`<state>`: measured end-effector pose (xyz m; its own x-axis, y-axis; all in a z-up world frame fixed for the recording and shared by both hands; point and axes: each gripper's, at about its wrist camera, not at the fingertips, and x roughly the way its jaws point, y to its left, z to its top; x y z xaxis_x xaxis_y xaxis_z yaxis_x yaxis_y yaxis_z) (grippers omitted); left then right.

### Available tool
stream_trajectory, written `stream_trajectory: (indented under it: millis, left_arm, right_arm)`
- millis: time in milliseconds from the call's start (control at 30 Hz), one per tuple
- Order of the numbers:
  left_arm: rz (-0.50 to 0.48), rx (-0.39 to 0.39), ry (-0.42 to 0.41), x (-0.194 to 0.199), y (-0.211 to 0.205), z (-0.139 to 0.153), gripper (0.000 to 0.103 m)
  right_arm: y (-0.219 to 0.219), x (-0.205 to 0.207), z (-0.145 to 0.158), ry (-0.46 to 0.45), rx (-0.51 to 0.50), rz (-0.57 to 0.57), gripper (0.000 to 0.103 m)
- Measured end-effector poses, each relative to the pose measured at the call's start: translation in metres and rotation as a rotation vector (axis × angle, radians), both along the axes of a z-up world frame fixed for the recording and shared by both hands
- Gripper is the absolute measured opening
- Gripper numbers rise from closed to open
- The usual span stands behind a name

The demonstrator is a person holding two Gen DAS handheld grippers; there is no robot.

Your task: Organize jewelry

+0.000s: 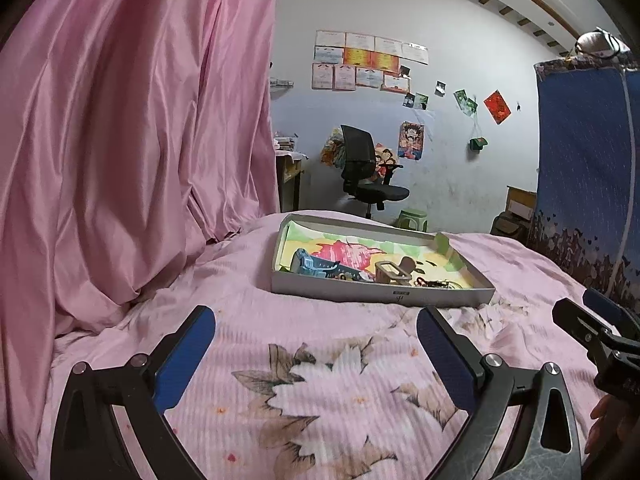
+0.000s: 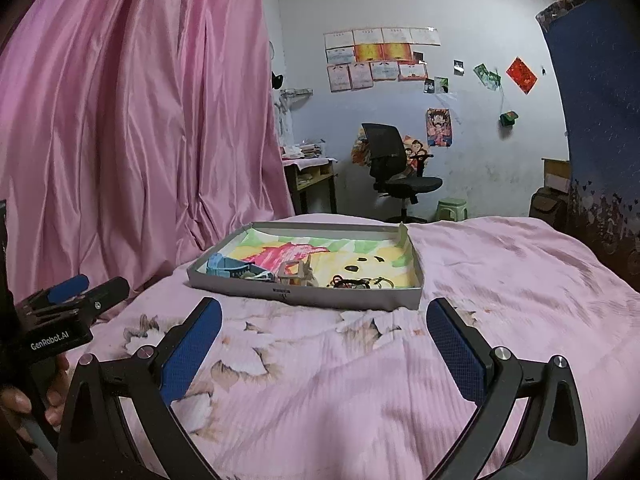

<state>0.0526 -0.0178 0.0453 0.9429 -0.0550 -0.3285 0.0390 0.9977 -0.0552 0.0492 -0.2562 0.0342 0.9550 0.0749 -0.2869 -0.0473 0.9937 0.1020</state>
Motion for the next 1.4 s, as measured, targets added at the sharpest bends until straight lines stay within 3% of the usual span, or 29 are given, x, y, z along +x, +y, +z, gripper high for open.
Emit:
stream_trajectory:
  millis: [200, 467, 667, 1400]
  left_arm:
    - [-0.008, 0.022, -0.002, -0.006, 0.000, -0.010, 0.102]
    - [-0.007, -0.006, 0.013, -0.006, 0.006, -0.018, 0.102]
    - [0.005, -0.035, 0.024, -0.005, 0.011, -0.022, 0.102]
    - [0.005, -0.030, 0.021, -0.005, 0.010, -0.021, 0.102]
  right_arm:
    - [0.003, -0.006, -0.010, 0.015, -0.001, -0.015, 0.101]
    - [0.003, -0.004, -0.027, 0.045, -0.010, -0.029, 0.101]
    - [0.000, -0.003, -0.030, 0.051, -0.009, -0.039, 0.101]
    - [-0.002, -0.003, -0.030, 0.052, -0.010, -0.040, 0.101]
